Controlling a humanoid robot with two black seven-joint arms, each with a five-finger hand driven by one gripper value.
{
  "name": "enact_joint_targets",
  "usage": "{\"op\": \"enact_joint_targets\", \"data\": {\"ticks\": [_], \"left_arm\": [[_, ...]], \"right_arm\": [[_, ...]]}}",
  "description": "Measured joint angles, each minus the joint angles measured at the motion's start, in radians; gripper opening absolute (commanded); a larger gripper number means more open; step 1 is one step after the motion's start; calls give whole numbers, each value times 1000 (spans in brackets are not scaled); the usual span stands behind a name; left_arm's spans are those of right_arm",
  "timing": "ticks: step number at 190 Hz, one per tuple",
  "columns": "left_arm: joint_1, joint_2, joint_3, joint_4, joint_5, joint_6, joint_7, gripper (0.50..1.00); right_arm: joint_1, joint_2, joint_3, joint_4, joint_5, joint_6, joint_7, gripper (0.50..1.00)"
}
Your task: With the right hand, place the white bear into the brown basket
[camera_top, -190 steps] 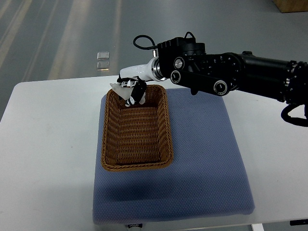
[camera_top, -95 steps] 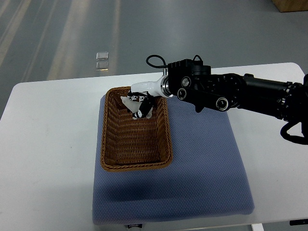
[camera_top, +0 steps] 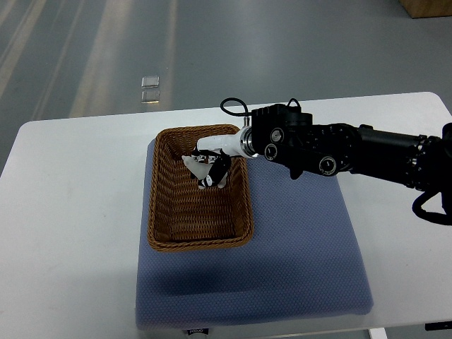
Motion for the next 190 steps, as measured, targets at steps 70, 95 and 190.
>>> {"op": "enact_joint_targets", "data": {"ticks": [70,95,190], "left_arm": [[0,0,0,0,0,0,0,1000],[0,0,1,0,0,0,0,1000],[0,0,2,-5,1,0,0,1000]], "right_arm": [[-4,0,0,4,12,1,4,813],[-4,0,15,4,12,2,4,823],[-27,-31,399,-1,24,8,25,893]]}}
